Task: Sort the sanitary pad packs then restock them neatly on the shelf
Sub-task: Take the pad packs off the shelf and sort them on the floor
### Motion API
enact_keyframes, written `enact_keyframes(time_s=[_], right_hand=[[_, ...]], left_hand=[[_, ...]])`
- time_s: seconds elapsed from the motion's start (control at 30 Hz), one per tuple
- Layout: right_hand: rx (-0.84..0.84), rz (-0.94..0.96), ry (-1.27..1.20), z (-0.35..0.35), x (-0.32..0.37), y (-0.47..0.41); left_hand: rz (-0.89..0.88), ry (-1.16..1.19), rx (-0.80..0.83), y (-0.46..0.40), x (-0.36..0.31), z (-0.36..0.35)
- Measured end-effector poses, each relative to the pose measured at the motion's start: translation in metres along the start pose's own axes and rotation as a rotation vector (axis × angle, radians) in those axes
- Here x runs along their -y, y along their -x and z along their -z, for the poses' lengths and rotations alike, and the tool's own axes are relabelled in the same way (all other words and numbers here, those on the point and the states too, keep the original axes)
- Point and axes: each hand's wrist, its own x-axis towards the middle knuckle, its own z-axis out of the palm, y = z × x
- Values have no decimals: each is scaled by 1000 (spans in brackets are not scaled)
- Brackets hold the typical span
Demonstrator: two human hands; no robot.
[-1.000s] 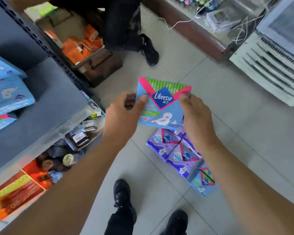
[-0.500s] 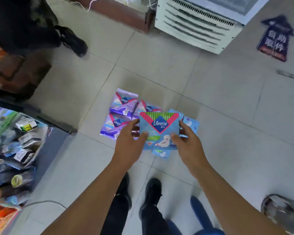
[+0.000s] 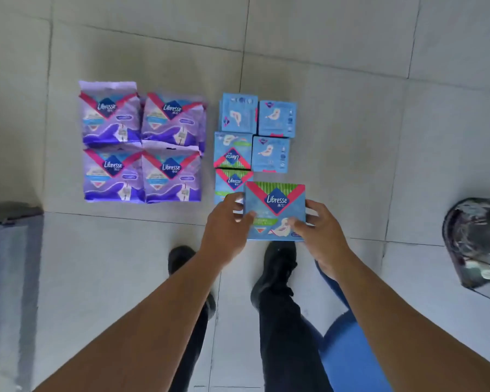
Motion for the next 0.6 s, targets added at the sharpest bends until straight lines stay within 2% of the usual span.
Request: enact_keyframes(time_s=[0.2,0.3,0.47,0.6], right_hand=[[6,-20,2,18,-92,-124],[-19,-11,28,16,-131,-186],[-70,69,83,-10,-155,-245],[-92,85,116,-27,-160,-269]], left_hand=[[86,-259,-22,-88,72,-74],[42,-394,-63,-128,106,-97],[-103,-662,-107,-158,137,-102],[-155,-733,-115,-169,152,-102]])
